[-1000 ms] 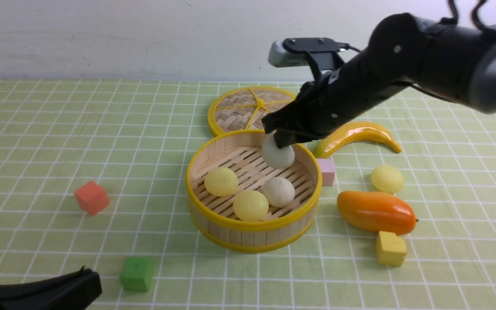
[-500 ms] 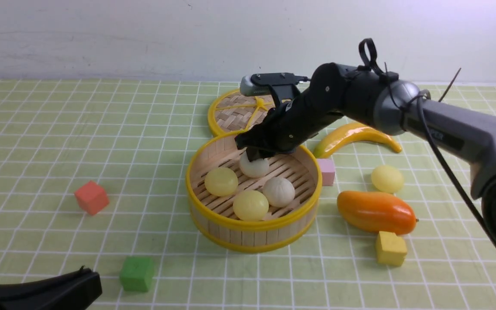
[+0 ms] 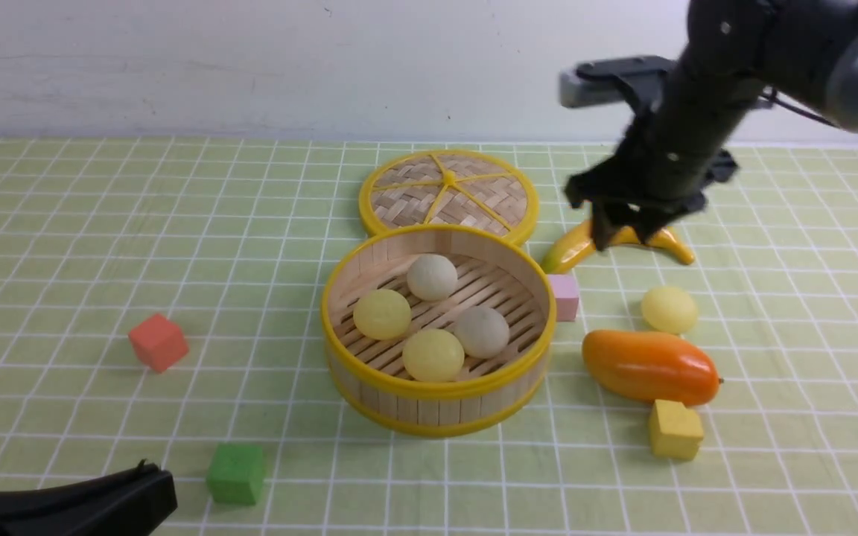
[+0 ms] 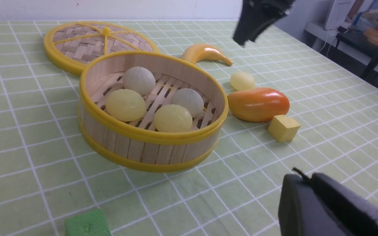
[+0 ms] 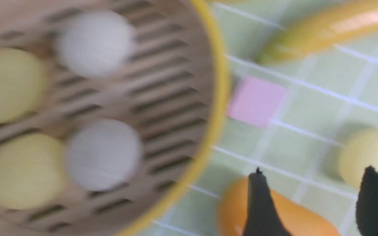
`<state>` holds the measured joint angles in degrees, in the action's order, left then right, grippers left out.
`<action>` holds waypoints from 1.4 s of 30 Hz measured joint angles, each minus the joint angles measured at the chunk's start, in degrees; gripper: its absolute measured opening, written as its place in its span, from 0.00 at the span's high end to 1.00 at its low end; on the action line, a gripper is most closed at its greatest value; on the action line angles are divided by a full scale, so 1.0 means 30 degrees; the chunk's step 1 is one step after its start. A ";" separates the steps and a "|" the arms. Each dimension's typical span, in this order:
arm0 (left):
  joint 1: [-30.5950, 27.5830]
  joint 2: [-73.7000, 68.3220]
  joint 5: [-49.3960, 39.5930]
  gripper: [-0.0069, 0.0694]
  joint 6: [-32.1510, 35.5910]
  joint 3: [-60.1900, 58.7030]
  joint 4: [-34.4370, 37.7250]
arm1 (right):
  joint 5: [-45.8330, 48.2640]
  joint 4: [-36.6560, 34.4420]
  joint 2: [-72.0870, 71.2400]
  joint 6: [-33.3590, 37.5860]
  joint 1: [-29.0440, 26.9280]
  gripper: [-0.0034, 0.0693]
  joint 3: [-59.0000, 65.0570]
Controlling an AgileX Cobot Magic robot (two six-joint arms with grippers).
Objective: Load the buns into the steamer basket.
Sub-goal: Use the right arm to grab a steamed stuffed bun
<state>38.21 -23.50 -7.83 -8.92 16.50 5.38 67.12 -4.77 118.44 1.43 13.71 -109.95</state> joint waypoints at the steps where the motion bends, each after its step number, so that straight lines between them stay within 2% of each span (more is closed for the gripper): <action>1: 0.0000 0.0000 0.0000 0.87 0.0000 0.0000 0.0000 | 0.0089 0.0232 0.0054 -0.0234 -0.0501 0.53 0.0615; 4: 0.0000 0.0000 0.0000 0.86 0.0000 0.0000 0.0000 | -0.0892 0.0024 0.0257 -0.0739 -0.1570 0.64 0.2049; 6: 0.0000 0.0000 0.0000 0.86 0.0000 0.0000 0.0000 | -0.1972 -0.0458 0.0343 -0.0784 -0.1947 0.65 0.2410; 11: 0.0000 0.0000 0.0000 0.85 0.0000 0.0000 0.0000 | -0.4272 -0.0945 0.0483 -0.0847 -0.2517 0.60 0.2519; 17: 0.0000 0.0000 0.0000 0.85 0.0000 0.0000 0.0000 | -0.4903 -0.1239 0.1368 -0.0847 -0.2899 0.54 0.2519; 30: 0.0000 0.0000 0.0000 0.83 0.0000 0.0000 0.0000 | -0.5492 -0.1648 0.2413 -0.0847 -0.2899 0.54 0.2519; 36: 0.0000 0.0000 0.0000 0.83 0.0000 0.0000 0.0000 | -0.5530 -0.1631 0.2497 -0.0824 -0.2962 0.68 0.2519; 38: 0.0000 0.0000 0.0000 0.83 0.0000 0.0000 0.0000 | -0.5504 -0.1607 0.2461 -0.0478 -0.3002 0.84 0.2519; 39: 0.0000 0.0000 0.0000 0.83 0.0000 0.0000 0.0000 | -0.5492 -0.1607 0.2456 -0.0478 -0.3000 0.85 0.2519; 40: 0.0000 0.0000 0.0000 0.83 0.0000 0.0000 0.0000 | -0.5393 -0.1607 0.2340 -0.0214 -0.3022 0.92 0.2519; 42: 0.0000 0.0000 0.0000 0.83 0.0000 0.0000 0.0000 | -0.5102 -0.1591 0.2067 -0.0115 -0.3022 0.95 0.2519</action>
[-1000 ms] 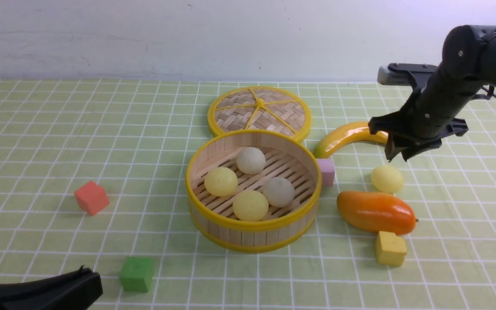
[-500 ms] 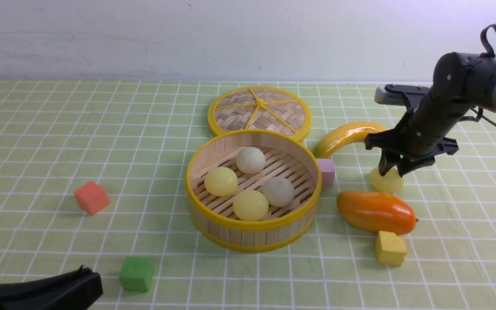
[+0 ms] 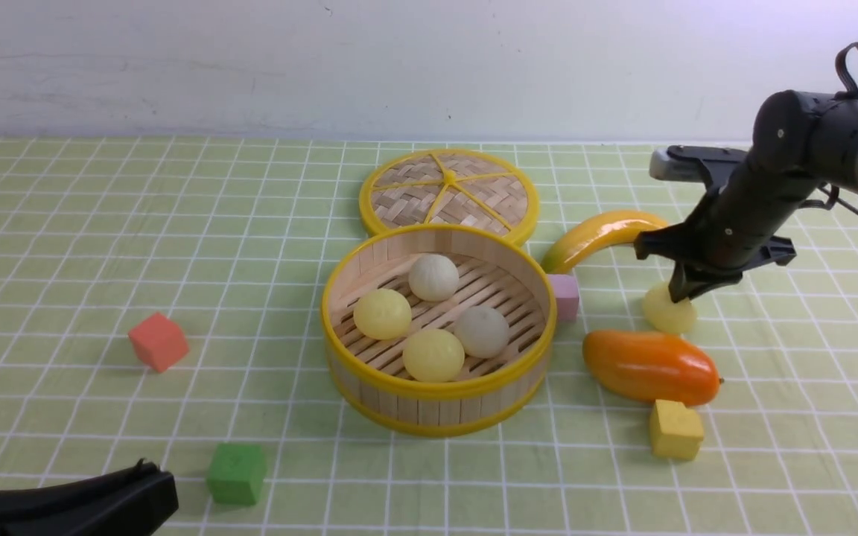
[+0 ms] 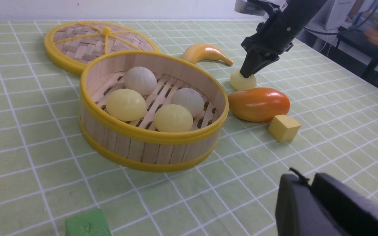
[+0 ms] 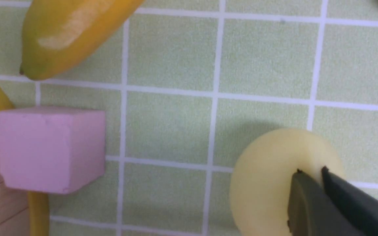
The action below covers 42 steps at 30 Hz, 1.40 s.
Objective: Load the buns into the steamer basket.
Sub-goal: Use the right arm to grab a steamed stuffed bun, then use the right arm to put the steamed stuffed bun into the steamer
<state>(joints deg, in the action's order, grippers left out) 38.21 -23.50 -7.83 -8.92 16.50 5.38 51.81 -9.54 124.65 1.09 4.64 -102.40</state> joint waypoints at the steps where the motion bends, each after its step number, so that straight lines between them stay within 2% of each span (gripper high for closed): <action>1: 0.0000 0.0000 0.0000 0.83 0.0000 0.0000 0.0000 | 0.0244 -0.0017 -0.0323 0.0005 0.0000 0.95 0.0000; 6: 0.0000 0.0000 0.0000 0.82 0.0000 0.0000 0.0000 | 0.0917 -0.1364 -0.2328 0.1116 0.0392 0.95 0.0000; 8: 0.0000 0.0000 0.0000 0.82 0.0000 0.0000 0.0000 | 0.0913 -0.3179 -0.3299 0.2153 0.1154 0.95 0.0000; 12: 0.0000 0.0000 0.0000 0.81 0.0000 0.0000 0.0000 | 0.0023 -0.5195 -0.3729 0.3505 0.2802 0.95 -0.0036; 19: 0.0000 0.0000 0.0000 0.80 0.0000 0.0000 0.0000 | -0.2956 -0.5464 -0.2218 0.3886 0.4728 0.94 -0.0019; 28: 0.0000 0.0000 0.0000 0.79 0.0000 0.0000 0.0000 | -0.5344 -0.5644 -0.0216 0.3922 0.5076 0.90 -0.0019; 33: 0.0000 0.0000 0.0000 0.79 0.0000 0.0000 0.0000 | -0.5571 -0.5644 0.0283 0.3922 0.5114 0.78 -0.0019; 37: 0.0000 0.0000 0.0000 0.79 0.0000 0.0000 0.0000 | -0.5262 -0.5644 0.0166 0.3922 0.5114 0.53 -0.0019; 38: 0.0000 0.0000 0.0000 0.79 0.0000 0.0000 0.0000 | -0.5102 -0.5644 0.0137 0.3922 0.5114 0.51 -0.0019; 40: 0.0000 0.0000 0.0000 0.78 0.0000 0.0000 0.0000 | -0.3756 -0.5562 -0.0716 0.3801 0.5011 0.41 0.0001; 42: 0.0000 0.0000 0.0000 0.78 0.0000 0.0000 0.0000 | -0.1959 -0.5048 -0.1931 0.3186 0.4900 0.37 0.0016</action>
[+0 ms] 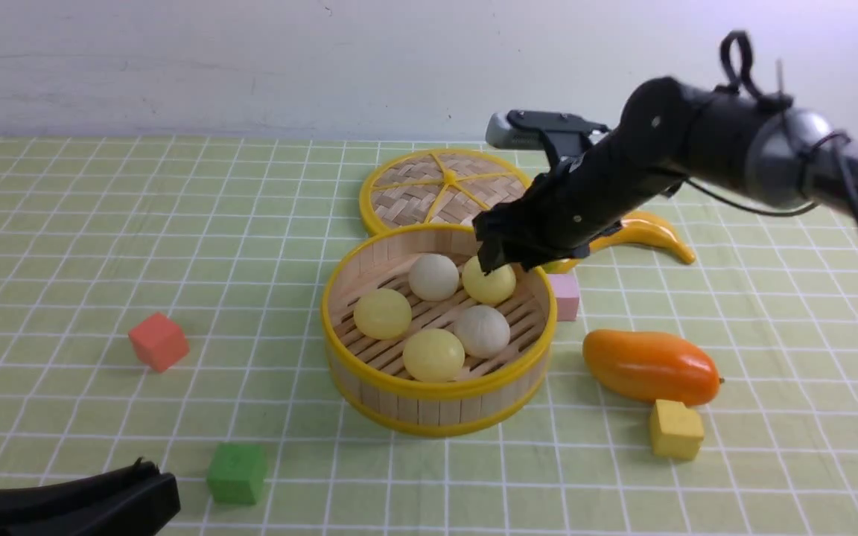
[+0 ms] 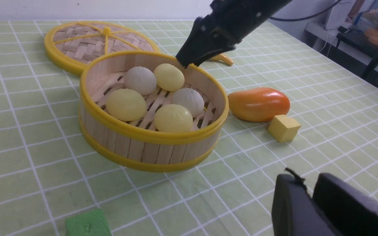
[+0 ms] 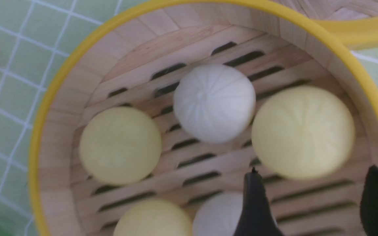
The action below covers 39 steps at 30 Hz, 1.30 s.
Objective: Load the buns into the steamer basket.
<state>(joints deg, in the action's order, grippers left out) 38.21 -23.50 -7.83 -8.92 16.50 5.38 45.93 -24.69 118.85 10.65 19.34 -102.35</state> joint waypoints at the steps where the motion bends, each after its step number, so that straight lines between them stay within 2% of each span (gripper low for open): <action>1: 0.0000 0.0000 0.0000 0.78 0.0000 0.0000 0.0000 | 0.1002 0.0567 -0.0855 -0.0503 -0.0059 0.37 0.0000; 4: 0.0000 0.0000 0.0000 0.78 0.0000 0.0000 0.0000 | 0.3580 0.2713 -0.3696 -0.2367 -0.0080 0.43 0.0457; 6: 0.0000 0.0000 0.0000 0.77 0.0000 0.0000 0.0000 | 0.4783 0.4330 -0.5929 -0.3549 0.0156 0.52 0.1346; 7: 0.0000 0.0000 0.0000 0.77 0.0000 0.0000 0.0000 | 0.5354 0.5437 -0.7320 -0.4353 0.0454 0.60 0.2221; 12: 0.0000 0.0000 0.0000 0.76 0.0000 0.0000 0.0000 | 0.5422 0.7278 -1.3038 -0.6766 0.1633 0.86 0.6981; 13: 0.0000 0.0000 0.0000 0.76 0.0000 0.0000 0.0000 | 0.5367 0.7295 -1.3279 -0.6851 0.1633 0.86 0.7185; 15: 0.0000 0.0000 0.0000 0.76 0.0000 0.0000 0.0000 | 0.4497 0.7454 -1.6072 -0.7601 0.1812 0.94 0.9529; 18: 0.0000 0.0000 0.0000 0.76 0.0000 0.0000 0.0000 | 0.3686 0.7693 -1.8717 -0.7858 0.1858 0.97 1.1629; 22: 0.0000 0.0000 0.0000 0.75 0.0000 0.0000 0.0000 | 0.2936 0.7840 -2.3499 -0.7991 0.1888 0.97 1.5034; 28: 0.0000 0.0000 0.0000 0.74 0.0000 0.0000 0.0000 | 0.2887 0.7868 -3.0838 -0.7991 0.1910 0.97 1.7976; 31: 0.0000 0.0000 0.0000 0.74 0.0000 0.0000 0.0000 | 0.2189 0.9043 -3.7006 -0.7991 0.1926 0.97 1.9383; 32: 0.0000 0.0000 0.0000 0.74 0.0000 0.0000 0.0000 | 0.2094 0.9148 -3.7006 -0.7991 0.1926 0.97 1.9513; 34: 0.0000 0.0000 -0.0020 0.74 0.0000 0.0000 0.0000 | 0.1262 1.0142 -3.9547 -0.7991 0.1600 0.98 2.0795; 35: 0.0000 0.0019 0.0078 0.74 0.0000 0.0000 0.0000 | 0.1031 1.0741 -4.0065 -0.7991 0.0837 0.98 2.1791; 39: 0.0000 0.0019 -0.0009 0.73 0.0000 0.0000 0.0000 | 0.0919 1.0034 -3.9757 -0.7974 -0.1305 0.98 2.3477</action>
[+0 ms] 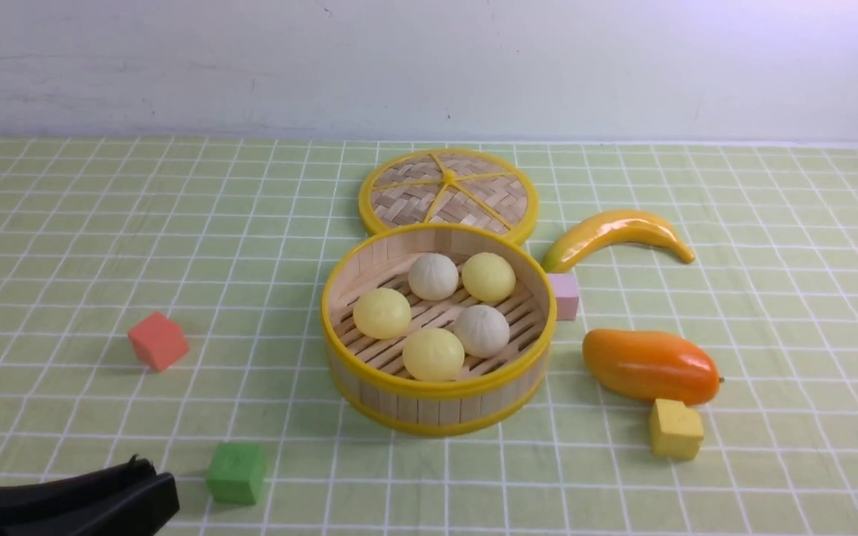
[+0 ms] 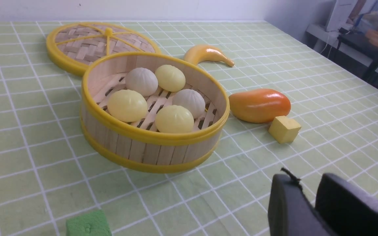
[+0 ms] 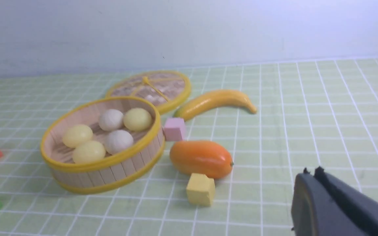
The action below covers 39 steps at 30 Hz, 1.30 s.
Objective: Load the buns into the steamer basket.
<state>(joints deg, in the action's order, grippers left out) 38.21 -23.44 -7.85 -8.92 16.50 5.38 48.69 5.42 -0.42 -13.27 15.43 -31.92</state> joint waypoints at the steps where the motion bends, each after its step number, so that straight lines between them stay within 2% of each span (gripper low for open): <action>1: 0.0000 0.0000 -0.0020 0.73 0.0000 0.0000 0.0000 | 0.0000 -0.0121 0.0034 0.0000 -0.0202 0.98 0.0058; 5: 0.0000 0.0000 -0.0249 0.73 0.0000 0.0000 0.0000 | -0.2841 -0.0847 0.0805 0.0633 -0.2349 0.98 0.2339; 7: 0.0000 0.0000 -0.0359 0.72 0.0000 0.0000 0.0000 | -0.5681 -0.1226 0.0940 0.1433 -0.3277 0.98 0.4249; 8: 0.0000 0.0000 -0.0361 0.72 0.0000 0.0000 0.0000 | -0.5681 -0.1226 0.0940 0.1433 -0.3342 0.98 0.4458; 10: 0.0000 0.0000 -0.0469 0.72 0.0000 0.0000 0.0000 | -0.8478 -0.1806 0.0815 0.2123 -0.3889 0.98 0.7320; 14: 0.0000 0.0000 -0.0556 0.72 0.0000 0.0000 0.0000 | -0.9975 -0.1806 0.0049 0.2286 -0.4005 0.98 1.0026; 17: 0.0000 0.0017 -0.0574 0.72 0.0000 0.0000 0.0000 | -0.9554 -0.1806 -0.0062 0.2299 -0.4005 0.98 1.1051; 39: 0.0000 0.0016 -0.0631 0.69 0.0000 0.0000 0.0000 | -0.8920 -0.1917 -0.0062 0.2357 -0.4168 0.97 1.1014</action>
<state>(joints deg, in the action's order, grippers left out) 38.21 -23.39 -9.75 -8.92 16.50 5.38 21.93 -0.33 -0.60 -6.20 2.92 1.13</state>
